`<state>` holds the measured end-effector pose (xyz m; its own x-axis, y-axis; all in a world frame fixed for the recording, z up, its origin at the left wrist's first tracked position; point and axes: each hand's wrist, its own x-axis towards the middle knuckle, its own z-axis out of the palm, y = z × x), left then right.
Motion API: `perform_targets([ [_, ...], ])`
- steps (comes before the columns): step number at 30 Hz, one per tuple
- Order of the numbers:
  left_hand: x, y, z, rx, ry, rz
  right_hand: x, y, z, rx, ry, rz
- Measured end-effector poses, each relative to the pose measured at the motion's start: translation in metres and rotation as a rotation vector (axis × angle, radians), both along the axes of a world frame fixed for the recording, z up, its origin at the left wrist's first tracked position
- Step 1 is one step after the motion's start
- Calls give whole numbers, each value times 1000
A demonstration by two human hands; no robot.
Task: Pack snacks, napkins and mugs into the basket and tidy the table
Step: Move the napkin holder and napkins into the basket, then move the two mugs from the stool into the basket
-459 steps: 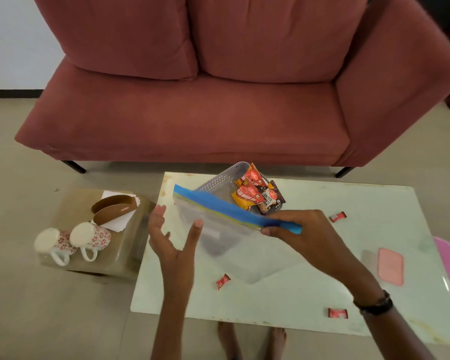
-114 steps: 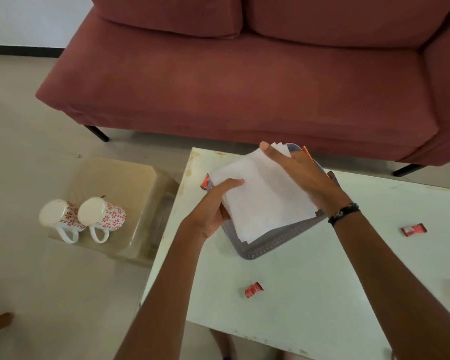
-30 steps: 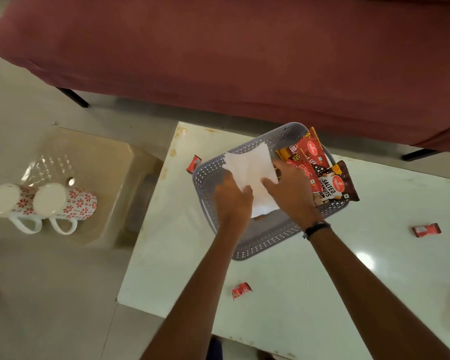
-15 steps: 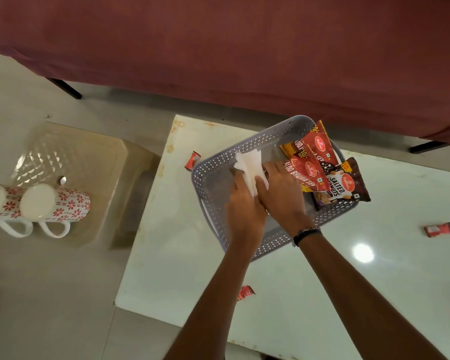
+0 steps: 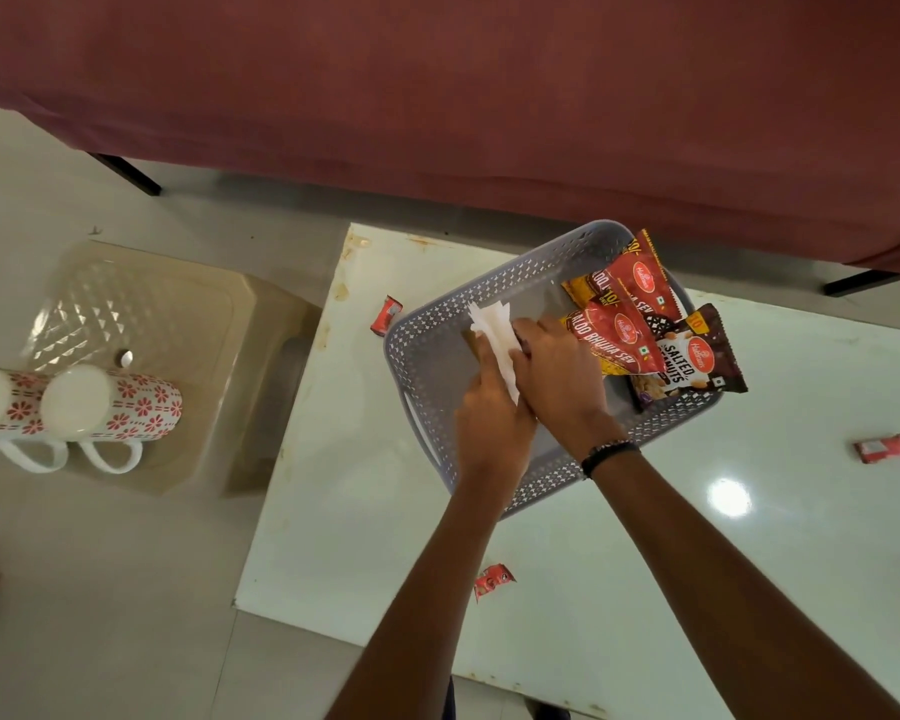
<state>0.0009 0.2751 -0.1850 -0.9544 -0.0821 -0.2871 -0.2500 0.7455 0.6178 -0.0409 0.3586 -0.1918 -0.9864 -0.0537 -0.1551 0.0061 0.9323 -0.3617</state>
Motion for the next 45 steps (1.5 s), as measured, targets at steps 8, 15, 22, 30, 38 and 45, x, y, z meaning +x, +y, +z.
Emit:
perform_targets([
  [8,0,-8,-7,254,-166,255,1,13,-6,-306,-16,-326],
  [15,-14,-3,-14,610,-399,199,13,20,-15,-426,-143,-386],
  [22,-29,0,-16,803,-473,225,10,31,-14,-509,-164,-381],
  [30,-22,-13,-7,863,-476,280,13,22,-8,-476,-66,-422],
  [38,-1,-82,26,841,-194,424,21,-50,23,-546,251,-185],
  [45,56,-215,46,721,47,647,54,-180,35,-649,154,34],
])
